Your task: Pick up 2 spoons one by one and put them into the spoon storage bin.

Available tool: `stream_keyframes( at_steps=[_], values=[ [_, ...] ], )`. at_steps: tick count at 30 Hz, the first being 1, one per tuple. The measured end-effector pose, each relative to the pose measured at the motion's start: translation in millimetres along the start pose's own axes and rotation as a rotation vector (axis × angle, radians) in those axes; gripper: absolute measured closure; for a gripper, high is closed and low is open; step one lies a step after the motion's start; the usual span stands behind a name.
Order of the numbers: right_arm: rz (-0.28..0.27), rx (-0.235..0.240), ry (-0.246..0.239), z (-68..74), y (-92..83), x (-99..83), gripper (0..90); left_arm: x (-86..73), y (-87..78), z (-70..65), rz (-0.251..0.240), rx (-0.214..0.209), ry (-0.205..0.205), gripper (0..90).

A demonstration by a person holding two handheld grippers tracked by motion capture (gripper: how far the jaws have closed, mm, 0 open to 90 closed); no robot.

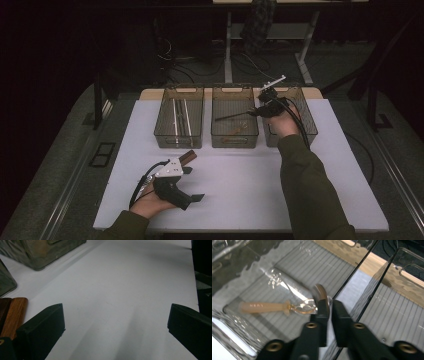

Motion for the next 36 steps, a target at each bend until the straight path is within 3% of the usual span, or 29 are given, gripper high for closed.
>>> stream_keyframes(
  at_steps=[12, 17, 26, 36],
  values=[
    [-0.093, 0.067, 0.043, 4.9, -7.2, 3.6, 49.9, 0.1, 0.0, 0.1, -0.002, 0.0, -0.003, 0.0],
    [-0.124, 0.108, 0.036, 11.1, -14.2, 1.0, 45.3, -0.3, 0.5, 0.6, -0.001, 0.003, -0.008, 0.0],
    [-0.157, 0.161, 0.015, 17.6, -26.3, -21.8, 36.9, -1.0, 0.7, 1.9, 0.003, 0.008, -0.01, 0.0],
    [-0.255, 0.216, 0.015, 26.7, -48.4, -45.9, 31.9, -1.5, 0.6, 3.1, 0.007, 0.015, -0.017, 0.0]
  ],
)
Point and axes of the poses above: each handheld gripper's, and its own axes: y roughly forward along the jaws, x roughly out of its top, z roughly to its left, the point moved 8 cm from there along y, roughly forward along the jaws, and after that the axes turned 12 degrees about x, right-handed, at the moved point
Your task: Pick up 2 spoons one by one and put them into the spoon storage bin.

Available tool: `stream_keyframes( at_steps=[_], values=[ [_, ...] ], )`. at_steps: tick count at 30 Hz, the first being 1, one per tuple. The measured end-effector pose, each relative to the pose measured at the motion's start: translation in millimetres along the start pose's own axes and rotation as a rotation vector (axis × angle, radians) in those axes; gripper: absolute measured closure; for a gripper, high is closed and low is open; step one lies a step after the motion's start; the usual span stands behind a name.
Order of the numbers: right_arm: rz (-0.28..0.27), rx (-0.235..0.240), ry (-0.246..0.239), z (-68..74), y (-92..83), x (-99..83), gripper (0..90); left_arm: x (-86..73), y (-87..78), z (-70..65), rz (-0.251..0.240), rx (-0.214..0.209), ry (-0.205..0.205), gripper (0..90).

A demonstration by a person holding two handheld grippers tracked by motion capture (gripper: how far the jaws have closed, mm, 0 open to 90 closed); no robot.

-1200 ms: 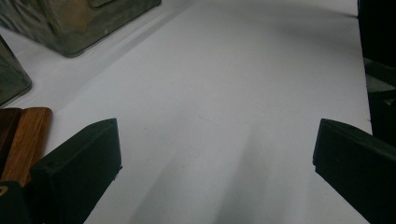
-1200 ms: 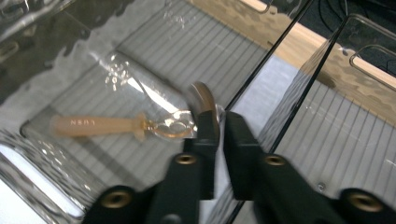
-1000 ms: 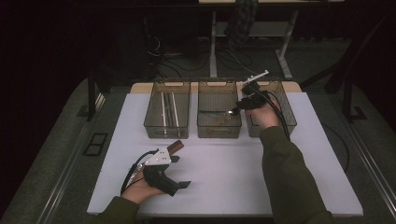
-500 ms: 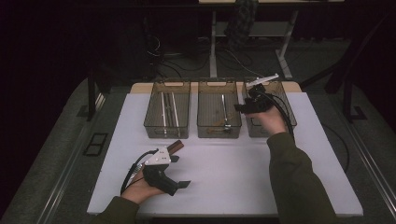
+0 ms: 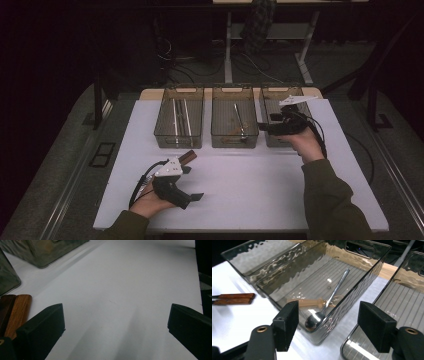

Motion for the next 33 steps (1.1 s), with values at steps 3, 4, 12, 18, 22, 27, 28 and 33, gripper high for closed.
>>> stream_keyframes(
  at_steps=[3, 4, 12, 18, 22, 27, 28, 33],
  values=[
    [-0.021, 0.011, -0.001, 5.0, -5.1, -6.9, 29.4, -0.1, -0.1, 0.1, 0.001, 0.002, 0.0, 0.0],
    [-0.025, 0.012, -0.001, 6.3, -6.7, -9.5, 28.9, -0.1, -0.1, 0.1, 0.0, 0.002, -0.001, 0.0],
    [-0.076, 0.009, -0.009, 14.9, -16.8, -30.0, 20.8, -0.6, -0.1, 1.1, 0.003, 0.007, 0.001, 0.0],
    [-0.098, 0.018, -0.029, 24.5, -22.7, -48.8, 18.6, -0.2, -0.8, 0.9, 0.0, 0.007, 0.003, 0.0],
    [-0.103, 0.026, -0.038, 31.3, -27.4, -64.5, 18.5, -0.2, -2.1, 1.0, -0.003, 0.007, 0.004, 0.0],
    [-0.086, 0.02, -0.056, 35.5, -31.0, -85.4, 18.2, 0.5, -3.0, 0.6, -0.005, 0.009, 0.007, 0.0],
    [-0.087, 0.02, -0.055, 35.8, -32.2, -89.2, 18.2, 0.8, -3.1, 0.7, -0.006, 0.011, 0.007, 0.0],
    [-0.087, 0.025, -0.048, 36.8, -36.8, -108.7, 18.2, 3.0, -4.1, 2.0, -0.019, 0.018, 0.006, 0.0]
  ],
)
Point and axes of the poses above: each handheld gripper's, and its own axes: y roughly forward along the jaws, x roughly out of its top, z roughly to its left, the point moved 8 cm from there along y, roughly forward along the jaws, and after that the axes turned 12 degrees about x, right-handed, at the moved point
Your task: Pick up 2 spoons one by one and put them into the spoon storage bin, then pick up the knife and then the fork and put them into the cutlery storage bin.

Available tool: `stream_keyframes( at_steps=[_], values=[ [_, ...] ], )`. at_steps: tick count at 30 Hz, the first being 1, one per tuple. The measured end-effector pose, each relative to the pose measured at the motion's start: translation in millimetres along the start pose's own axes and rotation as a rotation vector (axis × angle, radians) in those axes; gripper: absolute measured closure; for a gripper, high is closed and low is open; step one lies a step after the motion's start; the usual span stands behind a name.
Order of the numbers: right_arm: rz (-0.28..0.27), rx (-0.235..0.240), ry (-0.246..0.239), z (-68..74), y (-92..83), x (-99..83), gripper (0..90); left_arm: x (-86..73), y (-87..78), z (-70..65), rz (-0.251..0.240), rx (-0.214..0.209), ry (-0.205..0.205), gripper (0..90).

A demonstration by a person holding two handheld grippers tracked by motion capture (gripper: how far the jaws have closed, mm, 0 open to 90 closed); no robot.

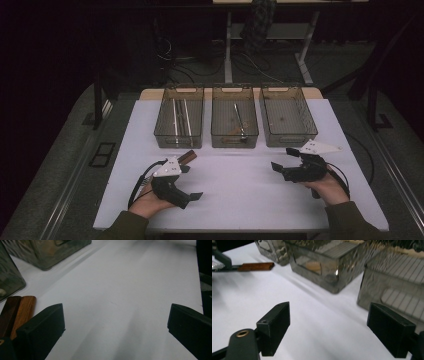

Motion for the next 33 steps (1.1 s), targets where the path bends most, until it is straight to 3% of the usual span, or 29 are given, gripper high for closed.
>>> stream_keyframes(
  at_steps=[8, 14, 21, 26, 28, 33],
  values=[
    [0.02, 0.01, 0.02, 1.0, -8.1, -31.1, 18.2, 3.2, -2.4, 4.3, -0.008, 0.017, -0.01, 0.0],
    [0.03, 0.008, 0.013, 7.7, -19.1, -40.8, 18.2, 7.8, -7.8, 14.0, -0.01, 0.055, -0.014, 4.8],
    [0.016, 0.009, 0.025, 10.2, -26.1, -43.8, 18.2, 11.8, -17.9, 41.7, 0.005, 0.131, -0.049, 19.3],
    [0.026, 0.011, 0.02, 11.4, -24.0, -43.9, 18.2, 4.9, -23.3, 61.1, 0.056, 0.184, -0.065, 38.7],
    [0.028, 0.009, 0.024, 11.4, -22.9, -44.0, 18.2, -0.4, -24.0, 68.3, 0.09, 0.188, -0.08, 50.3],
    [0.028, 0.008, 0.023, 11.5, -23.2, -44.2, 18.2, -12.4, -21.7, 79.5, 0.151, 0.184, -0.112, 62.6]
  ],
)
Point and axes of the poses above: each handheld gripper's, and its own axes: y roughly forward along the jaws, x roughly out of its top, z roughly to its left, the point moved 8 cm from there along y, roughly forward along the jaws, and after that the axes turned 12 degrees about x, right-handed, at the moved point
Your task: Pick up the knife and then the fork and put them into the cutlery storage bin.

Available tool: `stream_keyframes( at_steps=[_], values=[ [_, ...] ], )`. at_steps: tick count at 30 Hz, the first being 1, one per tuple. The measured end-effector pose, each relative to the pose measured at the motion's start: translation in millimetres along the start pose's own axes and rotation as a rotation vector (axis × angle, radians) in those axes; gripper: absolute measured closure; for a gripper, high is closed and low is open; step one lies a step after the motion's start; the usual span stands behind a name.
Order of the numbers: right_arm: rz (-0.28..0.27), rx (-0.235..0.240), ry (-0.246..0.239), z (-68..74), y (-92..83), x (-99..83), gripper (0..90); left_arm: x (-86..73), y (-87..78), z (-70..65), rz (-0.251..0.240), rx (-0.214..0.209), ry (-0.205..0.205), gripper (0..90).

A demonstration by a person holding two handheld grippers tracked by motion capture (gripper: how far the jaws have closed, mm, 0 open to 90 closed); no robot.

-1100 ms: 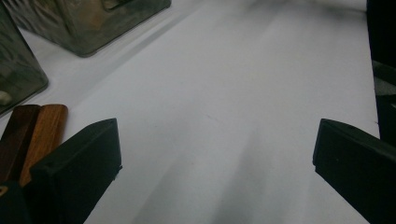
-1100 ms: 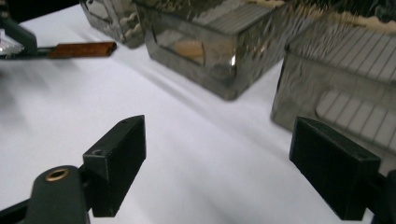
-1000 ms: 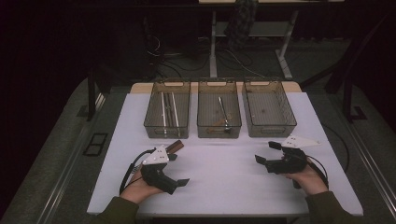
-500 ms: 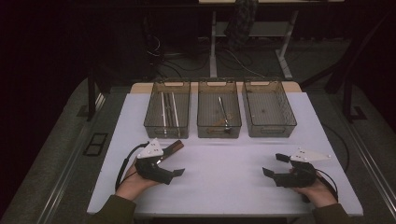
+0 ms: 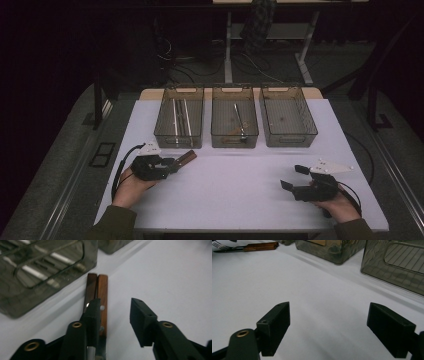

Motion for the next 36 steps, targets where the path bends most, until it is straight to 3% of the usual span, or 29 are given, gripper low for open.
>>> stream_keyframes(
  at_steps=[4, 7, 12, 22, 30, 36],
  values=[
    [0.002, -0.001, 0.001, -0.7, 0.0, -0.4, 18.2, -3.7, 5.2, 0.4, 0.033, -0.003, 0.009, 66.3],
    [-0.001, 0.001, 0.001, -0.3, -0.3, 0.1, 18.2, -6.4, 7.9, 1.0, 0.054, 0.023, 0.038, 68.4],
    [0.001, 0.0, 0.0, -0.6, -0.3, -0.1, 18.2, -9.9, 10.0, 3.9, 0.078, 0.05, 0.044, 70.2],
    [0.0, 0.003, -0.001, 0.1, 0.0, 0.1, 18.2, -15.9, 17.3, -1.0, 0.123, 0.038, 0.082, 72.3],
    [0.003, 0.004, -0.002, 0.0, 0.5, -0.2, 18.2, -16.7, 17.8, -2.3, 0.112, 0.019, 0.074, 67.5],
    [0.006, 0.006, -0.005, 0.9, 1.0, -0.2, 18.2, -16.2, 18.3, -3.2, 0.122, 0.049, 0.098, 74.4]
  ],
)
Point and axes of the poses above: each handheld gripper's, and its own axes: y roughly forward along the jaws, x roughly out of its top, z roughly to its left, the point moved 8 cm from there along y, roughly forward along the jaws, and after that the axes turned 12 degrees about x, right-handed, at the moved point
